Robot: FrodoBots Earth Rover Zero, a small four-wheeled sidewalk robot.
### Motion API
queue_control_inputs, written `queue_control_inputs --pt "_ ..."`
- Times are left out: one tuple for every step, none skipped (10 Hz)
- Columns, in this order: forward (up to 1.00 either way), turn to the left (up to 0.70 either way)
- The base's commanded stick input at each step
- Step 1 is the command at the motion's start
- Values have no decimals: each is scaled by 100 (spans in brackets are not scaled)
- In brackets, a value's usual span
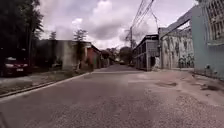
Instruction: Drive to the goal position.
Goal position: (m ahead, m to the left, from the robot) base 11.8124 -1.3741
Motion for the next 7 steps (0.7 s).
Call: queue_control_inputs --pt "50 0" --pt "50 -18" --pt "50 -39" --pt "50 -44" --pt "50 -31" --pt "50 -18" --pt "50 -4"
